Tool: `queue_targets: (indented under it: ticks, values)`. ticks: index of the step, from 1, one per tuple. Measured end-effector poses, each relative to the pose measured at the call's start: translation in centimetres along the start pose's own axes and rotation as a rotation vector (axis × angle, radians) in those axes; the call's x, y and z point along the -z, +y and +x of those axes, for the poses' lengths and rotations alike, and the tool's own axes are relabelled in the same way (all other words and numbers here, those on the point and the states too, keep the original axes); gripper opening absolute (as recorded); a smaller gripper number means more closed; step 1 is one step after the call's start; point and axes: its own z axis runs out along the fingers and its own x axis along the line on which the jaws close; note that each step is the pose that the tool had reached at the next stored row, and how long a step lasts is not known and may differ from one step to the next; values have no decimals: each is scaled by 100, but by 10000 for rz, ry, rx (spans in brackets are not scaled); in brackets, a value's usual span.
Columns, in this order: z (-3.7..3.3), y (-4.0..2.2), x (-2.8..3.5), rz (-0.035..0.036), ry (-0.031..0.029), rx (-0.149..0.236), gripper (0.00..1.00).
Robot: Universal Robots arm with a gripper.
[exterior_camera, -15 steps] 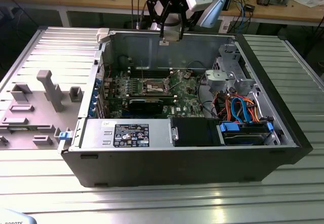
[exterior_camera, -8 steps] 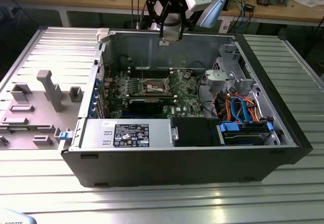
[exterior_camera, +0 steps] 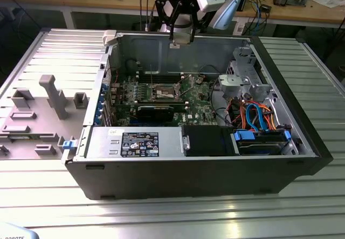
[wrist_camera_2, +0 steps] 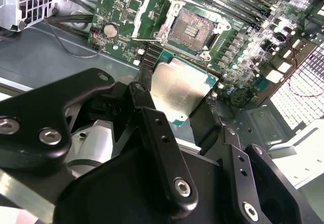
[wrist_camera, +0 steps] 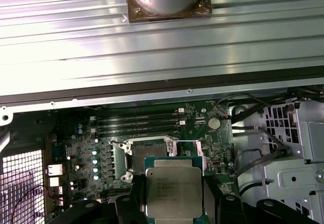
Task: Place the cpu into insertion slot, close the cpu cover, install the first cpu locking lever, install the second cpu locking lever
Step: 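Place the cpu into insertion slot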
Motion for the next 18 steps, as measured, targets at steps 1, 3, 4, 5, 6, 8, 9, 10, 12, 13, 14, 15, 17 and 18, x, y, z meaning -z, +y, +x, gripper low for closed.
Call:
queue_targets:
  ticks: [1,3,4,5,6,8,9,10,12,13,14,15,17,18]
  values:
    - [1,0,0,0,-1,-15,54]
    - [2,0,0,-1,-3,-32,54]
    - [3,0,0,-1,-4,-38,54]
    - [4,0,0,-1,-4,-46,54]
    - [5,0,0,-1,-5,-57,54]
    - [7,-1,0,-2,-7,-77,54]
    - [8,-1,0,-2,-8,-87,54]
    - [9,-1,0,-2,-8,-94,54]
    - [12,-1,0,-2,-11,-111,54]
    - [12,-1,0,-3,-11,-117,54]
    - [14,-1,0,-2,-11,-126,54]
    - [15,-2,0,-3,-12,-135,54]
    - [15,-2,0,-3,-13,-140,54]
    - [15,-2,0,-2,-12,-140,54]
